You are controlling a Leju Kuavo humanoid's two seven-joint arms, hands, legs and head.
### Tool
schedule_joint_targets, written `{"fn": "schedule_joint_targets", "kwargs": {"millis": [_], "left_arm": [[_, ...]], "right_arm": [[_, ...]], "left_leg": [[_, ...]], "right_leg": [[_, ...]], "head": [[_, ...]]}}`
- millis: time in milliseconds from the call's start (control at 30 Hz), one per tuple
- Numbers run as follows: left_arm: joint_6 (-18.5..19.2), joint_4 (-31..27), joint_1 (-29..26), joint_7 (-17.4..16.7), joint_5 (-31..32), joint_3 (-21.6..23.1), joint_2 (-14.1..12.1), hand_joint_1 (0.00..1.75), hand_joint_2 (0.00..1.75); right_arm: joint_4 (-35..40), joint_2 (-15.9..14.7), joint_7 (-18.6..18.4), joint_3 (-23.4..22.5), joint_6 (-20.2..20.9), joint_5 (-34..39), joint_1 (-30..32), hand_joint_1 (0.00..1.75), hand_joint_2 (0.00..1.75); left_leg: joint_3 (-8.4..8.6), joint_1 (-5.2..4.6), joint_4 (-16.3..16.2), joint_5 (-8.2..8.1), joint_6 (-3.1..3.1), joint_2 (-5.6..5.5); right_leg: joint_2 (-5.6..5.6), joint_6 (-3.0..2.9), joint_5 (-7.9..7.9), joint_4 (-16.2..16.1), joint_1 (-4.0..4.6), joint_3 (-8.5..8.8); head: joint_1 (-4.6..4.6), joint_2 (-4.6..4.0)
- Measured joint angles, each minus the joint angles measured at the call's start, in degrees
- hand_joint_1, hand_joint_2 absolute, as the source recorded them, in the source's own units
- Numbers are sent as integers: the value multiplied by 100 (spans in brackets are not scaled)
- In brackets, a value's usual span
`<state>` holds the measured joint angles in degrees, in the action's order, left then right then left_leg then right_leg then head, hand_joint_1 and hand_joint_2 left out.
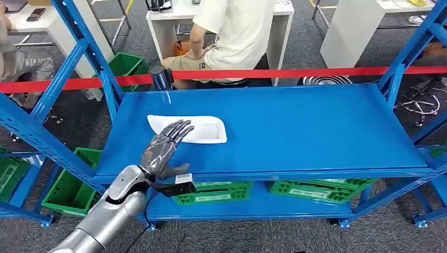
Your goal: Take the parts from the cabinet and place them on the table.
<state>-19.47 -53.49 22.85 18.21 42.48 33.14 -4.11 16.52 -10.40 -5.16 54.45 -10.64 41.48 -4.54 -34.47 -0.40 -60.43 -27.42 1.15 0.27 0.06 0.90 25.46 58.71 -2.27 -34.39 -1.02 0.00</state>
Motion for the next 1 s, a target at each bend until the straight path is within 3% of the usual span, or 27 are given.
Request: {"fn": "schedule_joint_targets", "kwargs": {"millis": [100,133,167,233,267,300,333,367,433,467,500,567,600,633,667,700,767,800,833,867,933,967,1000], "left_arm": [[232,-398,-55,9,-413,105,-15,0,175],[326,-500,-96,20,-522,131,-17,0,175],[400,-603,-137,26,-633,157,-28,0,175],[542,-815,-153,50,-863,197,-44,0,175],[579,-916,-148,63,-952,197,-59,0,175],[603,-1004,-134,74,-985,197,-74,0,175],[616,-1061,-139,85,-1007,201,-83,0,175],[623,-1108,-126,87,-1018,210,-83,0,175],[671,-1195,-132,92,-1046,232,-103,0,175],[684,-1245,-142,94,-1077,238,-118,0,175],[699,-1274,-131,105,-1098,251,-118,0,175],[782,-1298,-107,103,-1134,295,-116,0,175],[822,-1298,-121,98,-1138,319,-116,0,175],[867,-1293,-123,65,-1138,356,-120,0,175],[889,-1282,-119,13,-1138,387,-120,0,0],[915,-1259,-107,-44,-1138,417,-120,0,0],[937,-1151,-53,-140,-1167,448,-103,0,0],[970,-1053,-9,-201,-1243,454,-87,0,0],[979,-945,29,-234,-1342,450,-74,0,0],[983,-878,41,-240,-1390,452,-55,0,0],[985,-758,57,-245,-1446,450,-39,0,0],[983,-716,70,-243,-1453,450,-35,0,0],[983,-683,77,-245,-1457,448,-31,0,0]], "right_arm": [[0,0,2,-4,0,-20,0,0,0],[0,0,4,-7,4,-20,1,0,0],[0,0,13,-13,7,-20,3,0,0],[0,2,26,-37,11,-24,4,0,0],[2,11,37,-46,22,-26,3,0,0],[4,52,37,-52,26,-28,5,0,0],[7,58,37,-59,37,-31,2,0,0],[11,68,37,-63,39,-31,8,0,0],[11,72,37,-72,42,-33,2,0,0],[13,68,37,-81,44,-35,6,0,0],[11,55,37,-87,46,-35,13,0,0],[11,39,37,-90,55,-35,10,0,0],[11,22,39,-92,55,-33,17,0,0],[11,13,48,-98,57,-28,37,0,0],[11,7,57,-109,57,-22,57,0,0],[9,-4,59,-122,55,-15,67,0,0],[9,-22,74,-157,55,0,70,0,0],[11,-26,92,-186,55,18,70,0,0],[11,-20,107,-203,52,33,80,0,0],[9,-17,120,-216,50,35,82,0,0],[9,-15,122,-238,50,48,116,0,0],[9,-9,122,-243,50,53,124,0,0],[9,-2,125,-247,50,53,128,0,0]], "left_leg": [[-620,61,-1308,-622,-92,-4],[-754,67,-1566,-668,-94,-4],[-759,67,-1545,-586,-79,-5],[-369,53,-707,-96,19,-12],[-75,26,-133,152,126,-23],[101,-30,227,182,256,-32],[102,-37,223,168,275,15],[97,-83,249,172,276,9],[114,-103,321,201,319,-6],[233,-44,507,311,347,2],[284,-39,595,364,325,10],[271,-39,613,394,349,6],[261,-47,611,393,349,5],[242,-51,600,395,346,0],[231,-51,586,393,340,-6],[229,-48,574,384,328,-8],[220,-36,496,343,268,-10],[189,-50,410,300,208,-4],[138,-87,342,250,156,-6],[121,-84,333,245,146,-6],[121,-56,329,249,134,2],[101,-35,291,226,111,1],[64,-19,174,130,52,-14]], "right_leg": [[-1,-30,0,2,17,-8],[0,-30,0,2,23,-9],[7,-29,1,2,30,-6],[30,-29,0,0,65,8],[34,-28,-1,-6,80,19],[32,-28,-2,-17,34,22],[30,-2,-13,-33,114,17],[13,11,-14,-33,41,10],[-5,84,-47,-94,53,47],[-7,94,-46,-86,87,34],[-13,84,6,35,77,-18],[-6,12,370,775,83,-367],[-5,4,541,1217,80,-586],[-6,34,649,1603,81,-782],[-7,84,620,1623,80,-805],[-9,161,492,1360,64,-668],[-17,309,105,322,21,-132],[-42,305,25,-108,3,60],[-17,209,23,-83,35,83],[-9,135,13,-46,44,56],[-1,69,8,-47,78,40],[5,36,-8,-61,12,51],[14,18,-10,-63,14,58]], "head": [[0,0],[0,0],[-2,0],[-5,0],[-5,0],[4,0],[35,0],[8,0],[6,0],[11,0],[26,0],[41,0],[37,0],[35,0],[37,0],[39,0],[37,0],[41,0],[42,0],[24,0],[24,0],[22,0],[19,0]]}}
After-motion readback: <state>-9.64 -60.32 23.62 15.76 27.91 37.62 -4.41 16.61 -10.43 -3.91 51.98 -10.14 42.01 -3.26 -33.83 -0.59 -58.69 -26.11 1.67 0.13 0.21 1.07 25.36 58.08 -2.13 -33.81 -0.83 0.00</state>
